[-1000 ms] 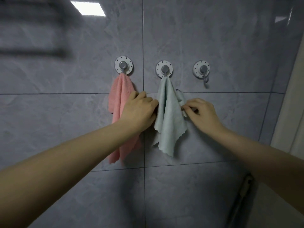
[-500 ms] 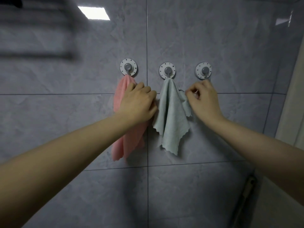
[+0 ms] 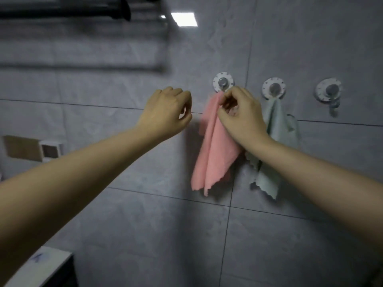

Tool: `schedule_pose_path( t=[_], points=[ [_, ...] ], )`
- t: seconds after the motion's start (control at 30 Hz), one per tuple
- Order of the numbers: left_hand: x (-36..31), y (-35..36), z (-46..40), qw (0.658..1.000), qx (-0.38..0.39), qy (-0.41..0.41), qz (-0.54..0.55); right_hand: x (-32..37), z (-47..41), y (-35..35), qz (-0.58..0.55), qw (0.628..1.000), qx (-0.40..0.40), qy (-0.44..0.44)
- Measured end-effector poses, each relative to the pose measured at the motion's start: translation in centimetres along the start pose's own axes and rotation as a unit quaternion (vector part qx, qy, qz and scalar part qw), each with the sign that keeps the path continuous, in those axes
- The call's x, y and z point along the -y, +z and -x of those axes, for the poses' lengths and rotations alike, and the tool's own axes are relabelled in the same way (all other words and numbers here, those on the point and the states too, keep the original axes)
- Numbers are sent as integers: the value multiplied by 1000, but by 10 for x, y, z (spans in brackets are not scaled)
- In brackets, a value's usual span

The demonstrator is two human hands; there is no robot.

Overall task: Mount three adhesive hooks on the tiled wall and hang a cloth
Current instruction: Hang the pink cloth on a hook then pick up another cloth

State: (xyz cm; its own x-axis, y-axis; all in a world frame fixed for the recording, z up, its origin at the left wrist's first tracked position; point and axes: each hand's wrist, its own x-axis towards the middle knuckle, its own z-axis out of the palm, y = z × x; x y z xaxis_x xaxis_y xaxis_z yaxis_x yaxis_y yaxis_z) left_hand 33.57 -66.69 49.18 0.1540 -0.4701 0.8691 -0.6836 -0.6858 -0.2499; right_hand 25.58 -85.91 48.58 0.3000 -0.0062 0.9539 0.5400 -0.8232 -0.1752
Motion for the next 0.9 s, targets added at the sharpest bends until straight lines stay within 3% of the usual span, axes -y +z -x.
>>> schedule_pose_path(
  t=[0.2, 0.37, 0.53, 0.63, 0.9],
  points=[
    [62, -45, 60, 990, 75, -44, -109, 53, -5, 77, -112, 991, 46, -51],
    [121, -92, 137, 974, 124, -106, -158, 102, 20, 168, -193, 973, 122, -43],
    [165, -158, 221, 959, 159, -113, -206, 157, 60, 253, -261, 952, 153, -36],
    [195, -191, 267, 944, 192, -137, -230, 185, 85, 296, -264, 943, 199, -38],
    [254, -248, 399, 901, 239, -297, -205, 254, 135, 401, -153, 876, 429, -156]
  ],
)
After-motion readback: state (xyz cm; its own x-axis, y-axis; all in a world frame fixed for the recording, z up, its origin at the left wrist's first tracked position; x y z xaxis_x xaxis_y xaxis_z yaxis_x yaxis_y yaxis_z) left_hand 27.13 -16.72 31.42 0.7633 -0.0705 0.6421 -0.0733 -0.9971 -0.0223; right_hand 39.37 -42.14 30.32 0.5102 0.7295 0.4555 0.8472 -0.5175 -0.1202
